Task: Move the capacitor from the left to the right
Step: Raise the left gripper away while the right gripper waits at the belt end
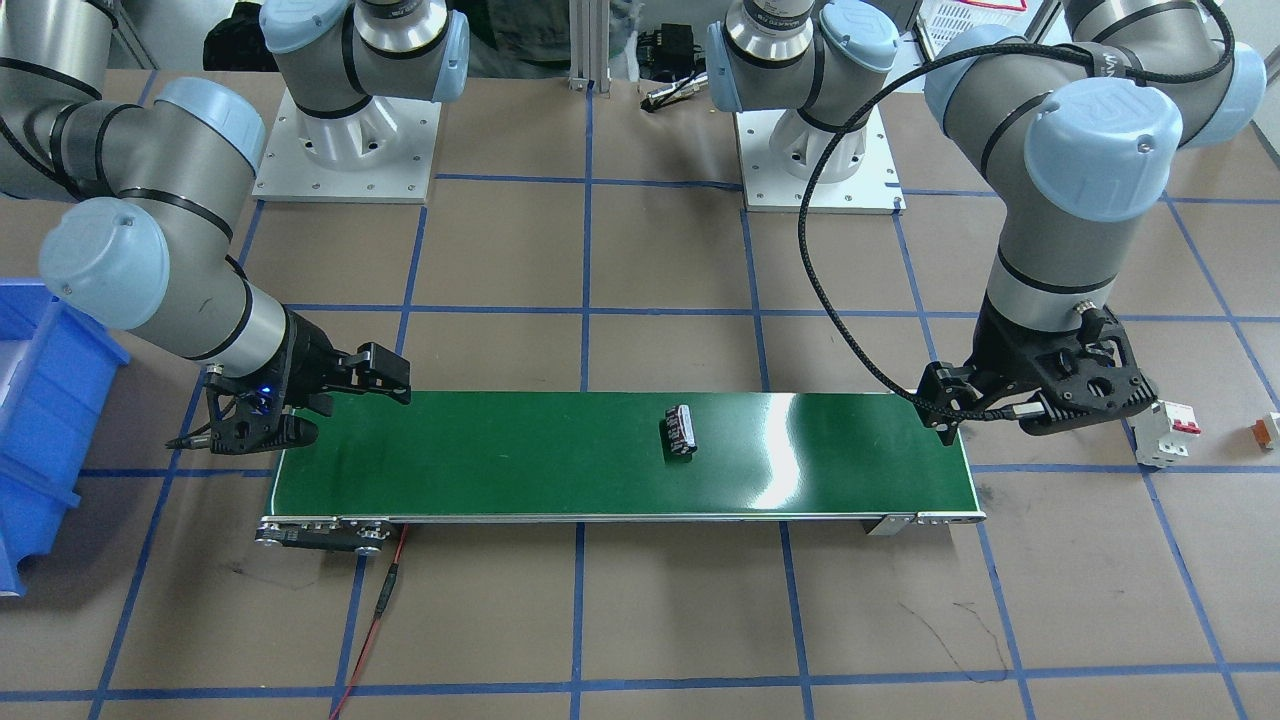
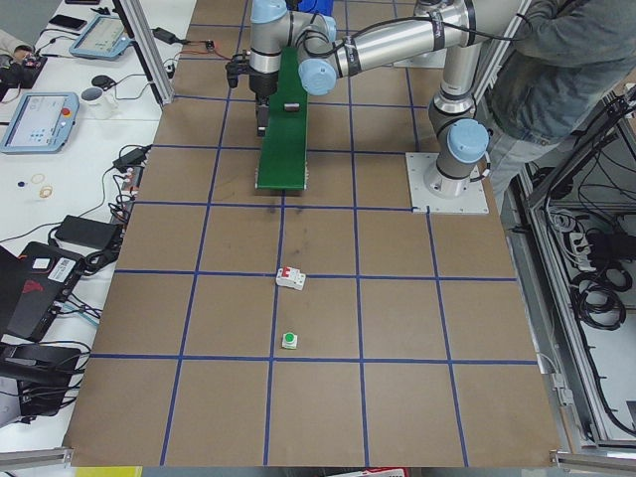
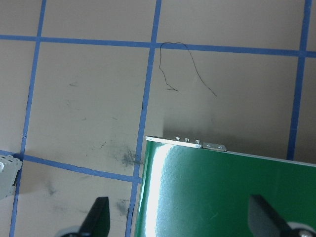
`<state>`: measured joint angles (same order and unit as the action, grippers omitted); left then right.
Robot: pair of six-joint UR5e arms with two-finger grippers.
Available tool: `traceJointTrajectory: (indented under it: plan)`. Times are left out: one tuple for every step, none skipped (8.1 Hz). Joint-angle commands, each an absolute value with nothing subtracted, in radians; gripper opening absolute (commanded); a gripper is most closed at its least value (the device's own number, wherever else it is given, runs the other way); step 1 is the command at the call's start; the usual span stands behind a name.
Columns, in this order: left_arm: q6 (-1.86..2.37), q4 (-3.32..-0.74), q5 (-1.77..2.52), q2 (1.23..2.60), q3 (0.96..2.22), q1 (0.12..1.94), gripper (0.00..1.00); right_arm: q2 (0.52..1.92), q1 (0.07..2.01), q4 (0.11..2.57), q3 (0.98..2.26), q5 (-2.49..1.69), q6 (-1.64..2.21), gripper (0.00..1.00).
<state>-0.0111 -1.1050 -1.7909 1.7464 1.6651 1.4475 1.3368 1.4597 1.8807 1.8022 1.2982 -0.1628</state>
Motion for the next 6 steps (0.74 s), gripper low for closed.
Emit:
traceJointTrajectory:
  plan:
    - [-0.002, -1.103, -1.789, 1.749, 1.666, 1.447, 1.0, 1.327, 1.459, 1.884, 1.805, 1.278, -0.164, 0.97]
    - [-0.002, -1.103, -1.789, 1.749, 1.667, 1.447, 1.0, 1.327, 1.456, 1.884, 1.805, 1.279, -0.169, 0.97]
    - [-0.002, -1.103, -1.789, 1.749, 1.667, 1.447, 1.0, 1.328, 1.451, 1.884, 1.805, 1.279, -0.169, 0.97]
    - [-0.002, -1.101, -1.789, 1.749, 1.667, 1.447, 1.0, 1.327, 1.445, 1.884, 1.805, 1.284, -0.173, 0.99]
    - [-0.002, -1.101, -1.789, 1.749, 1.669, 1.448, 1.0, 1.328, 1.434, 1.884, 1.805, 1.287, -0.176, 1.0]
    - [-0.003, -1.101, -1.776, 1.749, 1.67, 1.447, 1.0, 1.327, 1.434, 1.882, 1.805, 1.284, -0.179, 1.0]
